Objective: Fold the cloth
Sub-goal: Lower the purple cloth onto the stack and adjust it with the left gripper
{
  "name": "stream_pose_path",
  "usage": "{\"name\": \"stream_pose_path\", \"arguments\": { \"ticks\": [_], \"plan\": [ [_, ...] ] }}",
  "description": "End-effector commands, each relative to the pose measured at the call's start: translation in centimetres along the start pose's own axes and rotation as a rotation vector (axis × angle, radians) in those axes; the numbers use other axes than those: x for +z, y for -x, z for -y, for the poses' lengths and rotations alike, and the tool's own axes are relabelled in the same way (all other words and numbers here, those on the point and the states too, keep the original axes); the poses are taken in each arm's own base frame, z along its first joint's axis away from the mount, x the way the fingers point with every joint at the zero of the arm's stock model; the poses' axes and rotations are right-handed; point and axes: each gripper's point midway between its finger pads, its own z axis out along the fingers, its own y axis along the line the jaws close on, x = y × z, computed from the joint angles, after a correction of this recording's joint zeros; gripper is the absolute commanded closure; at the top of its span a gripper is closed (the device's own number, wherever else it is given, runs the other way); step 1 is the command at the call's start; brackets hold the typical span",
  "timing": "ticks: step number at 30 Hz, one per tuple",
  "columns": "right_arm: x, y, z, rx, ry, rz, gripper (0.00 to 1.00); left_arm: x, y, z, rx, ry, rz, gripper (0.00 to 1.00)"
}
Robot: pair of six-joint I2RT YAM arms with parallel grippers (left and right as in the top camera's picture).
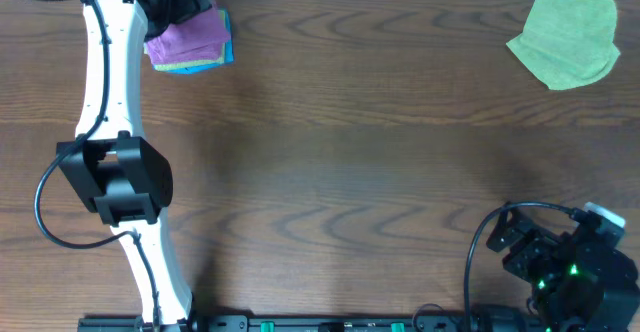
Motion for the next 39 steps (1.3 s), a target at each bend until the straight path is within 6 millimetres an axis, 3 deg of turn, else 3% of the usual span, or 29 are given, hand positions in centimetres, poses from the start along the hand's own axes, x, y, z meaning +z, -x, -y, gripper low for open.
{"name": "stream_pose_path", "arguments": {
  "ticks": [1, 2, 5, 8, 9, 12, 13, 16, 22, 31, 39],
  "plan": [
    [0.1, -0.1, 0.2, 0.019, -0.010, 0.000, 0.01, 0.8, -0.6, -2.1, -0.086, 0.119, -0.013, 0.05],
    [0.1, -0.1, 0.2, 0.019, -0.010, -0.001, 0.01, 0.9, -0.7, -2.5, -0.104, 0.138, -0.014, 0.00],
    [0.1, -0.1, 0.2, 0.019, -0.010, -0.001, 0.01, 1.1, -0.1, -3.3, -0.138, 0.161, 0.010, 0.05],
    [0.1, -0.1, 0.2, 0.019, -0.010, -0.001, 0.01, 1.7, 0.7, -4.0, -0.169, 0.162, 0.032, 0.05],
    [0.1, -0.1, 0.2, 0.019, -0.010, -0.001, 0.01, 2.1, 0.8, -4.3, -0.176, 0.165, 0.030, 0.00],
    [0.1, -0.1, 0.2, 0.019, -0.010, 0.000, 0.01, 3.9, 0.7, -4.7, -0.178, 0.170, 0.021, 0.59],
    [0.1, -0.1, 0.2, 0.019, -0.010, 0.000, 0.01, 4.3, 0.7, -4.6, -0.178, 0.163, 0.018, 0.72],
    [0.1, -0.1, 0.2, 0.019, -0.010, -0.001, 0.01, 5.1, 1.1, -4.0, -0.176, 0.124, 0.026, 0.94],
    [0.1, -0.1, 0.2, 0.019, -0.010, -0.001, 0.01, 5.2, 2.5, -3.5, -0.159, 0.095, 0.080, 0.94],
    [0.1, -0.1, 0.2, 0.019, -0.010, -0.001, 0.01, 5.3, 3.3, -5.2, -0.168, 0.150, 0.114, 0.94],
    [0.1, -0.1, 0.2, 0.019, -0.010, -0.001, 0.01, 7.8, 2.9, -6.3, -0.177, 0.167, 0.092, 0.94]
  ]
}}
